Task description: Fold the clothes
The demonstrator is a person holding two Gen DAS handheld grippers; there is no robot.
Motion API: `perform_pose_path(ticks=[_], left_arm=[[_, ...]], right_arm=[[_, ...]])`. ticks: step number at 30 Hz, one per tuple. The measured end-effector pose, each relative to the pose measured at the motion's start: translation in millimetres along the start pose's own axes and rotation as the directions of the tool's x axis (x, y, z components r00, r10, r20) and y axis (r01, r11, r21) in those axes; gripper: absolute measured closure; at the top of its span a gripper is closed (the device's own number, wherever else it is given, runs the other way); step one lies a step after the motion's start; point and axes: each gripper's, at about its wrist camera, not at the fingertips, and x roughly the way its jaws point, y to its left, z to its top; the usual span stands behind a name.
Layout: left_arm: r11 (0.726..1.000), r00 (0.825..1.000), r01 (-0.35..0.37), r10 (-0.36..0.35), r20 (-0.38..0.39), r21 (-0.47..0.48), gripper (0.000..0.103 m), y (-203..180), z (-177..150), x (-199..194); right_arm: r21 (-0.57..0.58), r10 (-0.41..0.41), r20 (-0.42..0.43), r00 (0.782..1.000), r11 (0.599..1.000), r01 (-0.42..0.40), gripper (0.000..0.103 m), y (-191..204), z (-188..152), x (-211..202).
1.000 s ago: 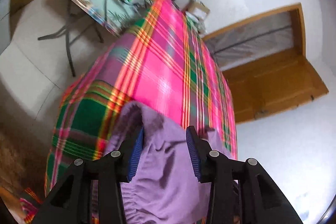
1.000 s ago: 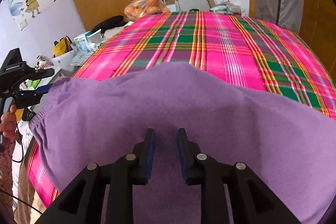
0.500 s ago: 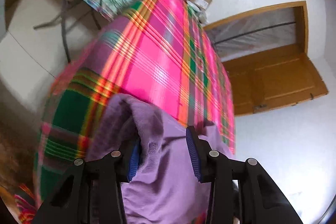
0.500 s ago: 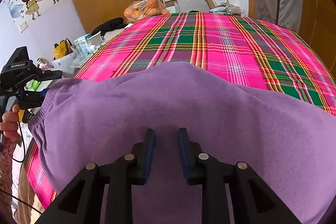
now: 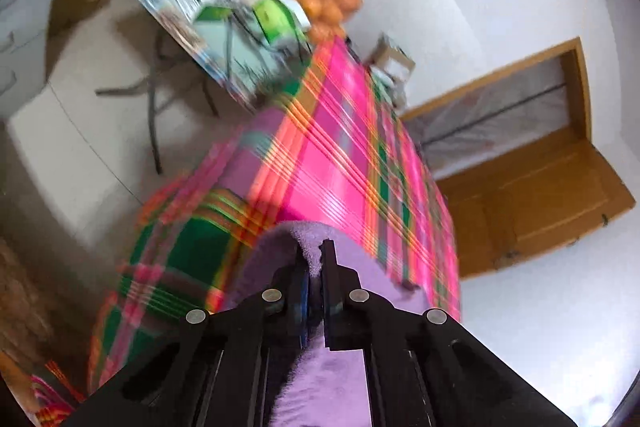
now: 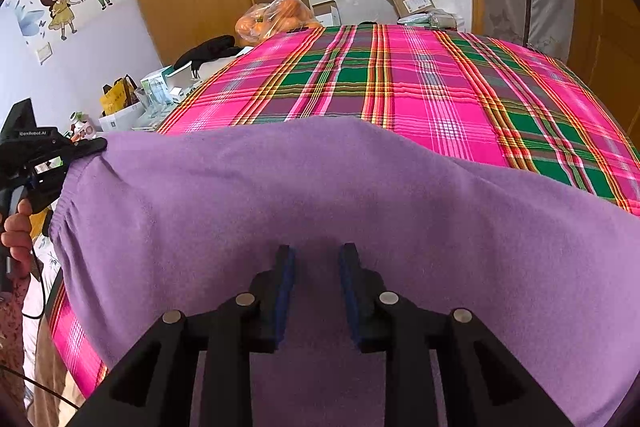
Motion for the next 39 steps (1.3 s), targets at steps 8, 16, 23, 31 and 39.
perform_pose_path(ticks=[8,16,23,31,39], left_arm=[[0.996,0.998,-0.042,0.039,-0.04,-0.081,0.093,19,-2,15],[0.988,0.996,-0.077,0.07,-0.058,-0.135,0.08,30,-7,-3],[0.987,0.994,-0.095,0.086,-0.074,-0.13,0.08,35,-30,-30],[0.981,0.994,-0.09,0.078,-0.074,-0.169,0.08,46,-55,-53],[0.978,0.997,-0.064,0.053,-0.062,-0.199,0.08,50,-66,-61]], right_arm=[[-0.001,0.006,0.003,1.0,1.0,-0.006,0.077,-1,-1,-1],[-0.033,0.033,0.05,0.998,0.999,-0.032,0.076,13,-2,-11],[-0.196,0.179,0.031,0.983,0.966,-0.17,0.076,64,-8,-16],[-0.392,0.309,-0.035,0.95,0.871,-0.298,0.076,148,-15,-10],[-0.52,0.355,-0.081,0.931,0.782,-0.344,0.076,211,-18,13]])
